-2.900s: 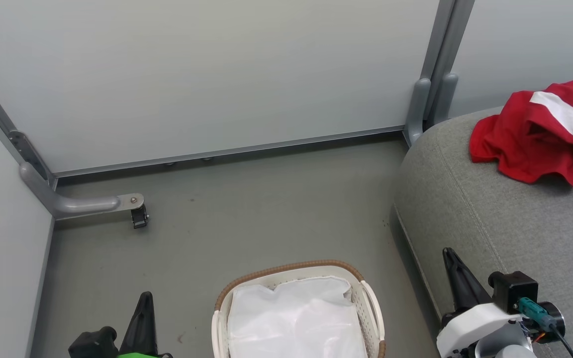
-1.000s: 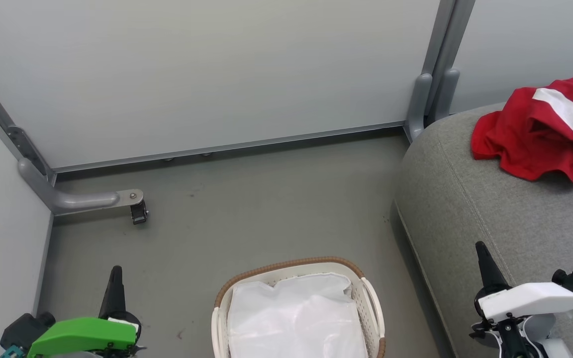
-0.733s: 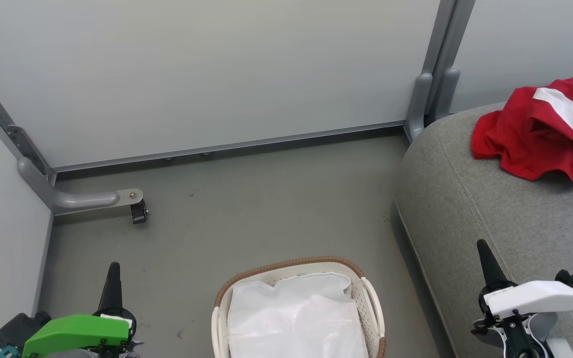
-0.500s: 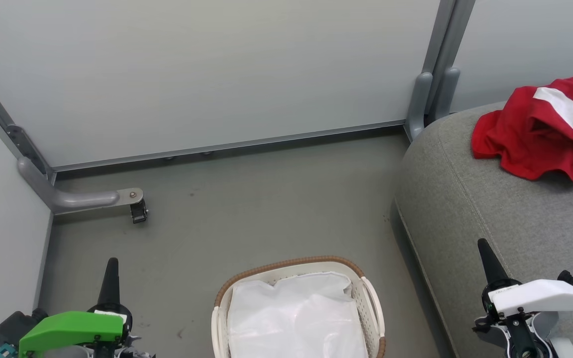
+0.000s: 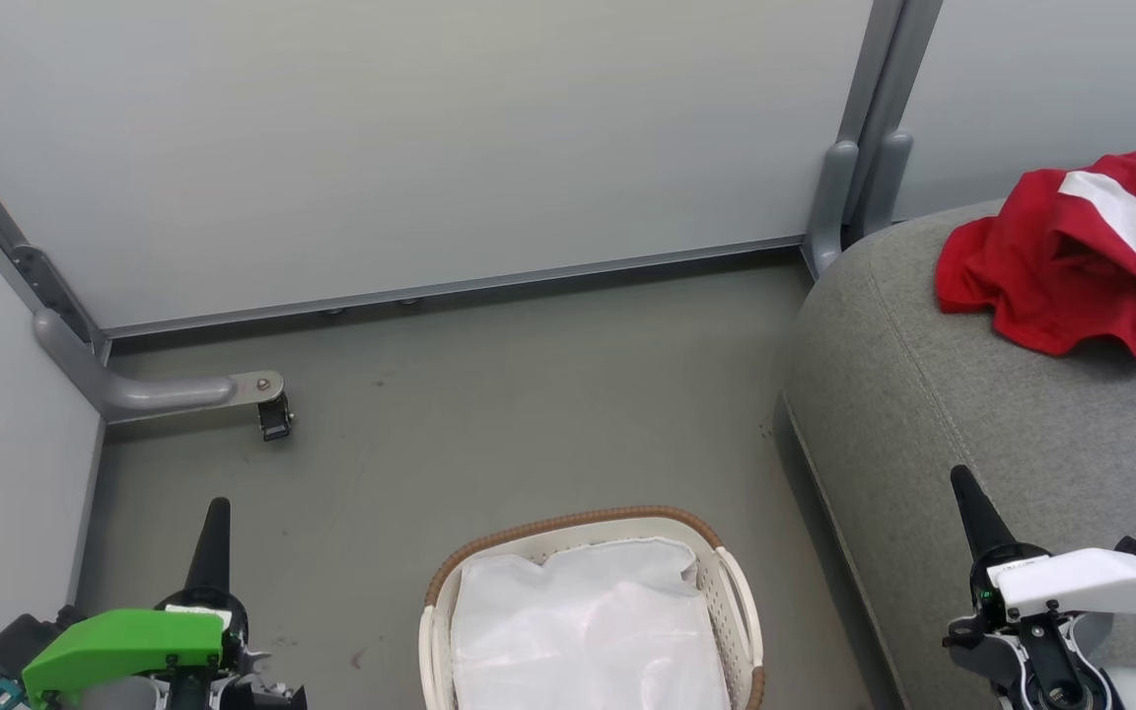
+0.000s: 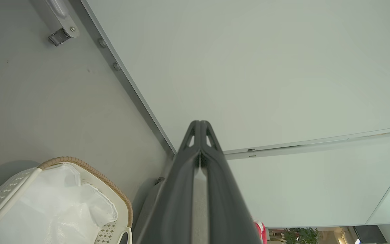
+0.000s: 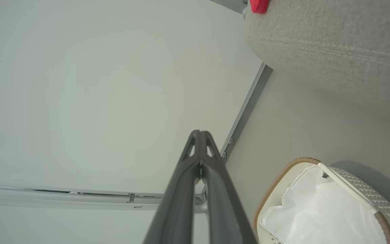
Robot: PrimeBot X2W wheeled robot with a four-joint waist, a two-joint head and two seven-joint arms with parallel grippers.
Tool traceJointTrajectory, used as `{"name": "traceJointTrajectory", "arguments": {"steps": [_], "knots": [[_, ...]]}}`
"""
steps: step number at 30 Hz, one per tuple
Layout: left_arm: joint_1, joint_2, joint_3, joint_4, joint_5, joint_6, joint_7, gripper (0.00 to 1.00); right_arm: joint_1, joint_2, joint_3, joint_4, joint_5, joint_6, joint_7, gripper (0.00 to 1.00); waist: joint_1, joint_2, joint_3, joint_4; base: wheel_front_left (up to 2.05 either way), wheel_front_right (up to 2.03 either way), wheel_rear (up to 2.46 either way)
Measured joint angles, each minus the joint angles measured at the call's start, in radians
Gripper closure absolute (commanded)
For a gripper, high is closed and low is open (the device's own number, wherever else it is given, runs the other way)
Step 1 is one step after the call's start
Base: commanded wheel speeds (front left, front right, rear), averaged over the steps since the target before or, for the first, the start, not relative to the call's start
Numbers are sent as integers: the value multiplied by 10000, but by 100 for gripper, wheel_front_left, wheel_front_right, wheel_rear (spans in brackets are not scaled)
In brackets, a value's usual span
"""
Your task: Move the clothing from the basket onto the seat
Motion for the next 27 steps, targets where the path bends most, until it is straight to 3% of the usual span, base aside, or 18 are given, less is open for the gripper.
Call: {"name": "traceJointTrajectory", "arguments": {"steps": [27], "knots": [[-322,4,274,-125,-1856,-19,533,100,-69,-13,-253,-132,2098,-2,541,100,0,0,65,5,0,0,0]]}}
